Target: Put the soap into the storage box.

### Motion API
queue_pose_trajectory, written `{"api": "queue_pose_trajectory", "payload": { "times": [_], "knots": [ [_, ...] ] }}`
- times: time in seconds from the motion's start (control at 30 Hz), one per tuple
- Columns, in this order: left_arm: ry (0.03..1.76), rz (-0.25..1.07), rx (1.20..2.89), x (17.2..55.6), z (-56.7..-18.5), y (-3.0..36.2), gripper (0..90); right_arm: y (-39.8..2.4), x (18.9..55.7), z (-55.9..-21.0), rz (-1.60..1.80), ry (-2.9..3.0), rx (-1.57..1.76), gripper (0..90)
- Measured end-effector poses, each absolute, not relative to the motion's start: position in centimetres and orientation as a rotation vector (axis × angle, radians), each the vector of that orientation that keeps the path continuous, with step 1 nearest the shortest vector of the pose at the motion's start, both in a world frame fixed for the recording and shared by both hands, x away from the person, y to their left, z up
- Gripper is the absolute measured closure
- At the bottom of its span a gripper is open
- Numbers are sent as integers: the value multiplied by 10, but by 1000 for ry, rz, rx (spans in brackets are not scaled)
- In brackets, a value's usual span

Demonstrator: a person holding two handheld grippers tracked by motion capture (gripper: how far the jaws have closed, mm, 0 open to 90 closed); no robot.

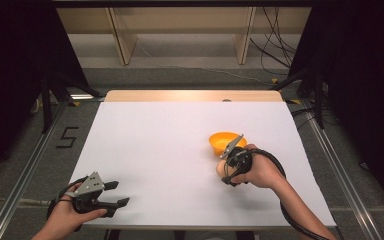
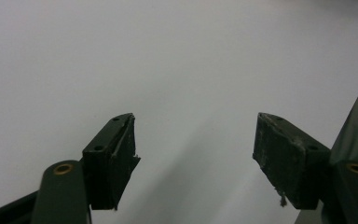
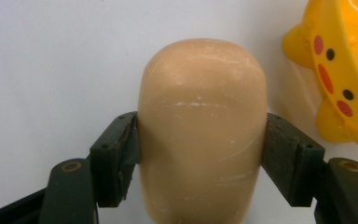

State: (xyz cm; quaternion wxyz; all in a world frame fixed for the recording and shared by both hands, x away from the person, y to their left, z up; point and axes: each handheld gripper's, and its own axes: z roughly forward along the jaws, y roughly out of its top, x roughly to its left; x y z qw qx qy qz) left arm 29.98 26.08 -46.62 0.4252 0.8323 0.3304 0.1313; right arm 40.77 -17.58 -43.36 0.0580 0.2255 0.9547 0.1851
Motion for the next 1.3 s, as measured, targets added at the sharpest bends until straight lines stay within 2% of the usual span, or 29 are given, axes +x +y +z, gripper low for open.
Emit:
{"api": "queue_pose_trajectory", "payload": {
  "times": [1.3],
  "knots": [
    [829, 323, 2071, 300, -467, 260, 293, -210, 410, -415, 767, 2639, 924, 336]
  ]
}}
